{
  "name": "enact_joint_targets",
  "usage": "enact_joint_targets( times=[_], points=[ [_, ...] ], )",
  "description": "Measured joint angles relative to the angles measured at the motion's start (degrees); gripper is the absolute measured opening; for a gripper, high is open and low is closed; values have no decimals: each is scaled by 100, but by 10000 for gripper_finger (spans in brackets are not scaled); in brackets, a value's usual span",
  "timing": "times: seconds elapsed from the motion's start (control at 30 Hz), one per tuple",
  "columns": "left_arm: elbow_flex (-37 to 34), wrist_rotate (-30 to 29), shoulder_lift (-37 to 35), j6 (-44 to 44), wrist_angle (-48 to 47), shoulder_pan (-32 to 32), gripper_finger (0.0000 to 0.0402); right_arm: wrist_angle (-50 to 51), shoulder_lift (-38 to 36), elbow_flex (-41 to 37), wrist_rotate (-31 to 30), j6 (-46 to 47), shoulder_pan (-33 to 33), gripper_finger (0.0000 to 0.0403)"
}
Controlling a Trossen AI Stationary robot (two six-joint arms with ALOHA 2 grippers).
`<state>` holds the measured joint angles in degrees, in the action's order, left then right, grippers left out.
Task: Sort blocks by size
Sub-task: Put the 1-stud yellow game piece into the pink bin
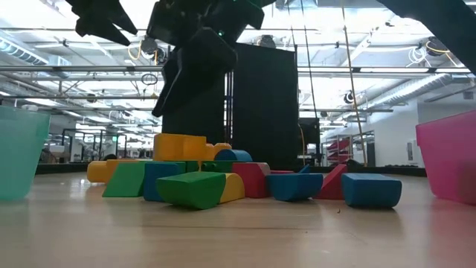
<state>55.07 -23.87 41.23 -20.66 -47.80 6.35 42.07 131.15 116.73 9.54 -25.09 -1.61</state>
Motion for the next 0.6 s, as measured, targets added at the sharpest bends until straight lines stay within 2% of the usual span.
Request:
enact_joint_targets(
  times=[0.27,0.43,0.6],
  points=[
    [-2,173,0,-151,-112,0,255,-94,0,-475,-12,34,-10,322],
    [-2,195,0,-151,-121,0,255,-277,0,-802,-400,185,-15,319],
    [-4,198,0,-151,-121,0,255,-509,0,-965,-516,382,-11,277]
  ],
)
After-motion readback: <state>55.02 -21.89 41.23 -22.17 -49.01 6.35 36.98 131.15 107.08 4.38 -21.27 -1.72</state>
